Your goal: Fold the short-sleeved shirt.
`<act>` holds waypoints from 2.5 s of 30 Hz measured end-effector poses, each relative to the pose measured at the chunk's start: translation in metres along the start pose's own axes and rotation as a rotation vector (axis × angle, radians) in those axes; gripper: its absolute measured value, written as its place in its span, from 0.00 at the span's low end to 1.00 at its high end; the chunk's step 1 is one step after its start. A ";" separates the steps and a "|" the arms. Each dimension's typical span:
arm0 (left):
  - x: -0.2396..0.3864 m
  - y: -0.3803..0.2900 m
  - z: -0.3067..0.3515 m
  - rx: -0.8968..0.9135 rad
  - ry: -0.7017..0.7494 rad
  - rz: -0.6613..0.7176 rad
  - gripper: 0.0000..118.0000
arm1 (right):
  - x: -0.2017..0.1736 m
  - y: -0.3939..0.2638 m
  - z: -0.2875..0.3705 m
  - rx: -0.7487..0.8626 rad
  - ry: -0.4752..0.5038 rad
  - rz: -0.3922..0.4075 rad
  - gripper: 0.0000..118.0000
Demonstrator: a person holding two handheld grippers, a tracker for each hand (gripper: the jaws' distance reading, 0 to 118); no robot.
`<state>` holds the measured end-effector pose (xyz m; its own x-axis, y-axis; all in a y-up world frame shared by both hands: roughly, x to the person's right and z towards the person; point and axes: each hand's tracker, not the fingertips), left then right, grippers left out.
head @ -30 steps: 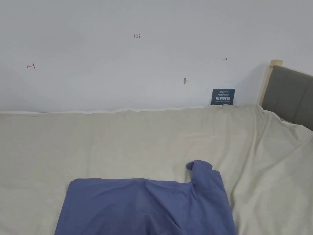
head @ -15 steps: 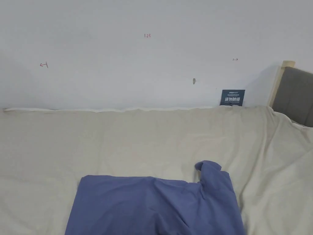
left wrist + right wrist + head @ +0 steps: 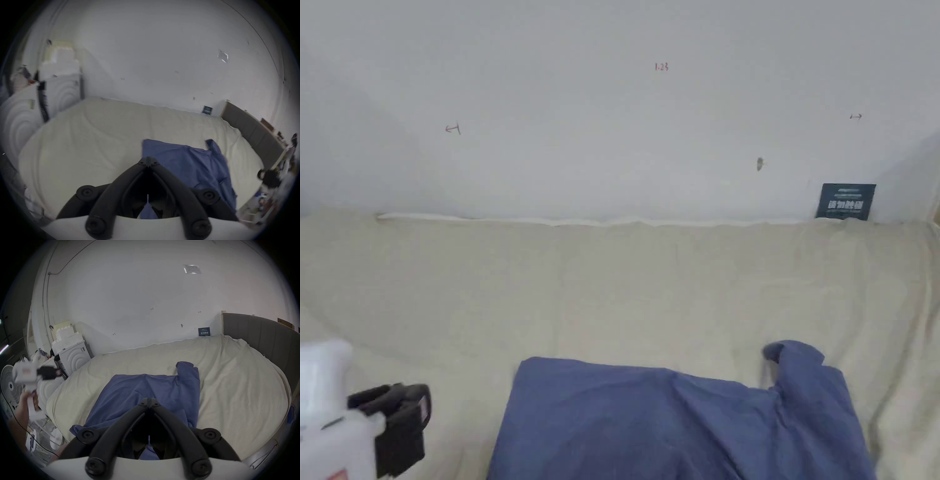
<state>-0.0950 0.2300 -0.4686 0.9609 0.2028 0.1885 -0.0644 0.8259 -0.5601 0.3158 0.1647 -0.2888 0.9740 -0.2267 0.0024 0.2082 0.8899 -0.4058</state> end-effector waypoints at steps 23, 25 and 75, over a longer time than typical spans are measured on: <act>-0.016 0.044 -0.418 -0.716 0.144 -0.049 0.82 | 0.036 -0.019 -0.076 -0.189 0.064 -0.125 0.00; -0.016 0.047 -0.415 -0.715 0.146 -0.052 0.71 | 0.041 -0.022 -0.078 -0.200 0.058 -0.140 0.00; -0.033 0.042 -0.322 -0.708 0.210 -0.126 0.01 | 0.162 0.094 -0.332 -0.716 -0.213 -0.051 0.06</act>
<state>-0.0430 0.0885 -0.7586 0.9852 -0.0340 0.1678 0.1705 0.2854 -0.9431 0.4634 0.0795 -0.6302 0.9761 -0.1147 0.1843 0.2149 0.3890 -0.8958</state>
